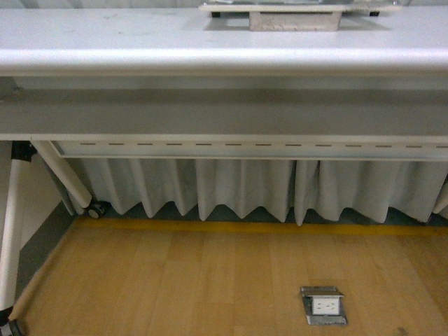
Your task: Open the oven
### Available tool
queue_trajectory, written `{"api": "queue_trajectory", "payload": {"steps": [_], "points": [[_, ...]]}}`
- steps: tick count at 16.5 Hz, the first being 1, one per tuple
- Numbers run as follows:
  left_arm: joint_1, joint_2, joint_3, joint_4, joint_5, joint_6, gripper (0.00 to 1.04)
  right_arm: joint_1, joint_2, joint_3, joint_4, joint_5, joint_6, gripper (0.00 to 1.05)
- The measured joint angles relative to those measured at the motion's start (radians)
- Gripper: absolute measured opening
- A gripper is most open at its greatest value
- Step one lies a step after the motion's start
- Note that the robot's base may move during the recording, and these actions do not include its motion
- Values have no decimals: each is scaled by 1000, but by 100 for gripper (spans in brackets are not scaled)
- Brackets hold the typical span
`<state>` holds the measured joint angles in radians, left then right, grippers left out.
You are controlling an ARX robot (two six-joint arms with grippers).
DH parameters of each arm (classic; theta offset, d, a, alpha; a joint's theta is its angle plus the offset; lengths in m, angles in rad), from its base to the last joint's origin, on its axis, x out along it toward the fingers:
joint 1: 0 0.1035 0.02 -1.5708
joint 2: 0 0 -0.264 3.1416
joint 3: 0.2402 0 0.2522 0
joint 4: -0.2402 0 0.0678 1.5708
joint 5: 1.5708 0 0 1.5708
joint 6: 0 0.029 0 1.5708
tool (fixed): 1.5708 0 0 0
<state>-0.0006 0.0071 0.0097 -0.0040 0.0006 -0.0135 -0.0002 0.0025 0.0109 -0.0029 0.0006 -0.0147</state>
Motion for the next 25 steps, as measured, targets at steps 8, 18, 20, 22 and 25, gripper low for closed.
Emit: {"api": "queue_trajectory", "payload": {"steps": [8, 18, 20, 22, 25], "points": [[0, 0, 0, -3, 0, 0, 98, 0, 0, 0, -3, 0, 0, 98], [0, 0, 0, -1, -1, 0, 98, 0, 0, 0, -2, -1, 0, 98], [0, 0, 0, -1, -1, 0, 98, 0, 0, 0, -2, -1, 0, 98], [0, 0, 0, -1, -1, 0, 98, 0, 0, 0, -2, -1, 0, 98], [0, 0, 0, -1, -1, 0, 98, 0, 0, 0, -2, -1, 0, 98]]}}
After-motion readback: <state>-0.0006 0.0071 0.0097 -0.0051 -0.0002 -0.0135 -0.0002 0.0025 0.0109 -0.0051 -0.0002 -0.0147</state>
